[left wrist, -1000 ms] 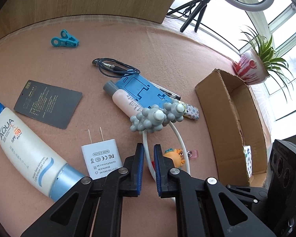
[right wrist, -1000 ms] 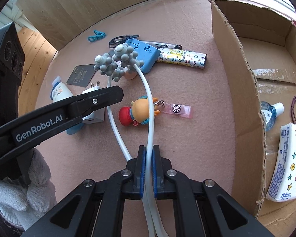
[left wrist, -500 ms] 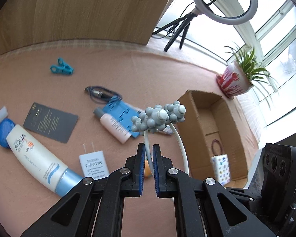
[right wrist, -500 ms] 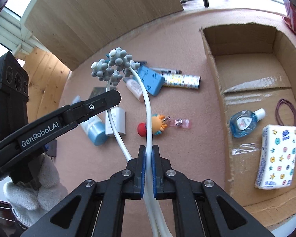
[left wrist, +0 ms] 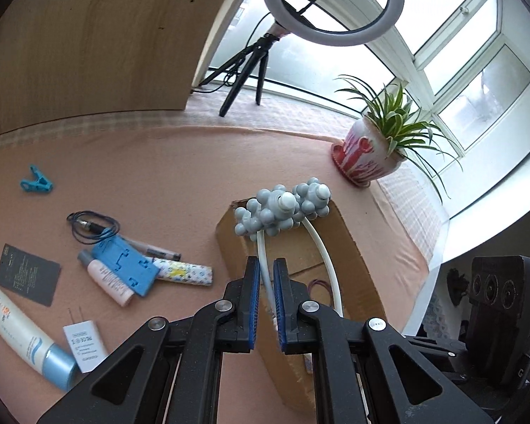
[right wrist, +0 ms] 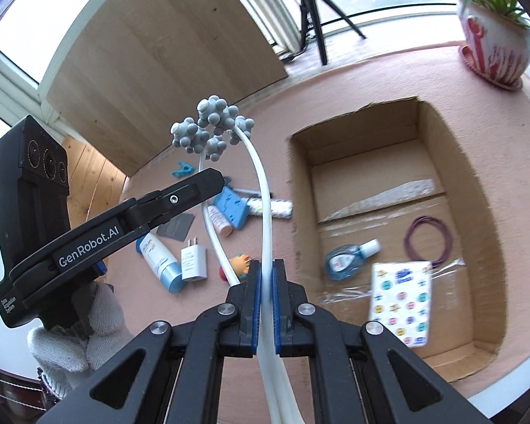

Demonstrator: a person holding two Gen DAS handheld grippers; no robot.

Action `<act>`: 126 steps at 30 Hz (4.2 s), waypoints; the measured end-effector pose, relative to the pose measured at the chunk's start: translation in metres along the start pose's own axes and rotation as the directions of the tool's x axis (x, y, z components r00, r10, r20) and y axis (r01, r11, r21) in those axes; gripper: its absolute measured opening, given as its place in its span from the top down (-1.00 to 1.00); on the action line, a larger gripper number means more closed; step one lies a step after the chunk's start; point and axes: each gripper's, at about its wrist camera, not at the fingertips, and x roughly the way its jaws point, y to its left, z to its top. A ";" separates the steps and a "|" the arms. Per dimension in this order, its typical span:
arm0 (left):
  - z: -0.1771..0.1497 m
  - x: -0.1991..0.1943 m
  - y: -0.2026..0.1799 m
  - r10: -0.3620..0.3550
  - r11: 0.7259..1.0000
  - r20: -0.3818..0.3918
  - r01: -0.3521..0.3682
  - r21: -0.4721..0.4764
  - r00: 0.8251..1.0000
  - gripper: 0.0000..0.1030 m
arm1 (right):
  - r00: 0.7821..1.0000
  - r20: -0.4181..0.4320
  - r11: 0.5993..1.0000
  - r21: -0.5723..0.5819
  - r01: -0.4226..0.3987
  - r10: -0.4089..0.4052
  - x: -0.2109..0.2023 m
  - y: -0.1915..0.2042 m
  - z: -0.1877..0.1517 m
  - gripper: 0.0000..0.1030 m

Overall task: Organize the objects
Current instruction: 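Carry the massager cable over the box and lower it inside with the right gripper, then grasp the white USB charger with the left gripper while the right gripper approaches the keychain, then lift the charger with the left gripper while the right gripper grasps the cartoon figure keychain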

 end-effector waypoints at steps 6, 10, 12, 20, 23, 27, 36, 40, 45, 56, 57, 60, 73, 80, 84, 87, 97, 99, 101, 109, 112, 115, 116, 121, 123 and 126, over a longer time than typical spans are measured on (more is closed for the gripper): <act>0.014 0.034 -0.038 -0.010 0.999 -0.011 0.011 0.045 1.000 0.83 | 0.999 0.028 0.999 0.039 0.038 -0.039 -0.012 -0.035 0.015 0.90; 0.021 0.059 -0.058 0.000 0.998 -0.021 0.002 0.067 1.000 0.83 | 0.998 0.032 0.997 0.055 0.060 -0.062 -0.016 -0.060 0.023 0.90; 0.024 0.073 -0.064 0.011 0.997 -0.029 -0.009 0.072 1.000 0.83 | 0.997 0.034 0.996 0.057 0.072 -0.074 -0.015 -0.070 0.028 0.90; 0.024 0.106 -0.074 0.079 0.993 -0.066 -0.073 0.091 0.995 0.71 | 0.993 0.011 0.992 0.059 0.114 -0.115 -0.006 -0.096 0.039 0.84; 0.022 0.103 -0.070 0.113 0.990 -0.050 -0.108 0.093 0.992 0.07 | 0.989 0.004 0.988 0.056 0.145 -0.145 -0.007 -0.099 0.039 0.11; 0.018 0.092 -0.064 0.153 0.981 -0.035 -0.148 0.122 0.988 -0.01 | 0.985 0.023 0.983 0.065 0.171 -0.173 -0.009 -0.101 0.033 -0.11; 0.001 0.048 -0.021 0.210 0.974 -0.013 -0.208 0.095 0.978 -0.22 | 0.976 0.092 0.980 0.002 0.200 -0.199 -0.017 -0.084 0.018 -0.10; -0.010 0.027 0.027 0.275 0.961 -0.028 -0.274 0.041 0.961 -0.34 | 0.968 0.156 0.979 -0.026 0.203 -0.196 -0.023 -0.069 0.009 -0.10; -0.024 0.004 0.093 0.345 0.935 -0.051 -0.348 -0.069 0.937 -0.34 | 0.968 0.187 0.984 -0.026 0.176 -0.168 -0.022 -0.053 0.002 -0.10; -0.053 -0.013 0.170 0.346 0.907 -0.117 -0.364 -0.210 0.931 -0.34 | 0.998 0.043 0.991 -0.122 0.049 -0.044 0.014 0.003 -0.004 -0.10; -0.055 -0.012 0.172 0.341 0.910 -0.120 -0.359 -0.206 0.932 -0.34 | 0.999 0.034 0.990 -0.136 0.036 -0.031 0.018 0.009 -0.004 -0.10; -0.058 -0.010 0.174 0.333 0.913 -0.132 -0.354 -0.201 0.934 -0.34 | 1.000 0.008 0.987 -0.161 0.012 -0.011 0.032 0.025 -0.001 -0.10; -0.062 0.009 0.154 0.356 0.918 -0.165 -0.378 -0.122 0.920 -0.34 | 0.993 -0.114 0.982 -0.187 -0.016 -0.005 0.083 0.055 0.012 -0.10; -0.069 0.018 0.142 0.386 0.912 -0.179 -0.404 -0.074 0.905 -0.34 | 0.986 -0.165 0.985 -0.174 -0.003 -0.026 0.104 0.059 0.017 -0.10; -0.072 0.019 0.141 0.419 0.901 -0.171 -0.432 -0.045 0.892 -0.33 | 0.980 -0.196 0.994 -0.111 -0.002 -0.020 0.115 0.052 0.019 -0.10; -0.076 0.018 0.138 0.451 0.888 -0.166 -0.459 -0.015 0.877 -0.14 | 0.978 -0.208 0.995 -0.098 0.004 -0.025 0.120 0.051 0.019 -0.10; -0.088 -0.002 0.150 0.466 0.881 -0.163 -0.474 -0.012 0.870 0.25 | 0.968 -0.236 0.985 -0.166 0.047 -0.086 0.135 0.067 0.008 -0.10; -0.091 -0.007 0.152 0.470 0.878 -0.161 -0.478 -0.014 0.868 0.25 | 0.965 -0.238 0.983 -0.173 0.067 -0.108 0.139 0.068 0.006 -0.10; -0.096 -0.013 0.156 0.468 0.878 -0.159 -0.478 -0.027 0.869 0.25 | 0.963 -0.239 0.979 -0.184 0.084 -0.127 0.143 0.069 0.003 -0.10; -0.108 -0.028 0.169 0.450 0.885 -0.151 -0.462 -0.056 0.880 0.18 | 0.948 -0.223 0.946 -0.279 0.163 -0.229 0.158 0.078 -0.011 -0.10; -0.109 -0.028 0.167 0.430 0.896 -0.153 -0.442 -0.050 0.890 0.01 | 0.946 -0.198 0.928 -0.324 0.184 -0.257 0.160 0.083 -0.016 -0.10; -0.110 -0.024 0.163 0.449 0.889 -0.151 -0.457 -0.022 0.881 -0.07 | 0.944 -0.181 0.914 -0.352 0.200 -0.276 0.161 0.085 -0.019 -0.07; -0.109 -0.022 0.161 0.457 0.886 -0.148 -0.464 -0.018 0.877 -0.07 | 0.943 -0.176 0.911 -0.357 0.207 -0.283 0.162 0.085 -0.021 0.02; -0.107 -0.019 0.162 0.473 0.877 -0.138 -0.480 -0.019 0.870 -0.02 | 0.944 -0.155 0.900 -0.380 0.214 -0.290 0.158 0.086 -0.028 0.13; -0.107 -0.019 0.163 0.491 0.868 -0.130 -0.497 -0.016 0.861 0.15 | 0.947 -0.157 0.905 -0.371 0.207 -0.281 0.156 0.084 -0.029 0.13; -0.107 -0.025 0.168 0.473 0.875 -0.124 -0.482 -0.050 0.872 0.25 | 0.953 -0.164 0.921 -0.341 0.187 -0.254 0.151 0.080 -0.030 0.14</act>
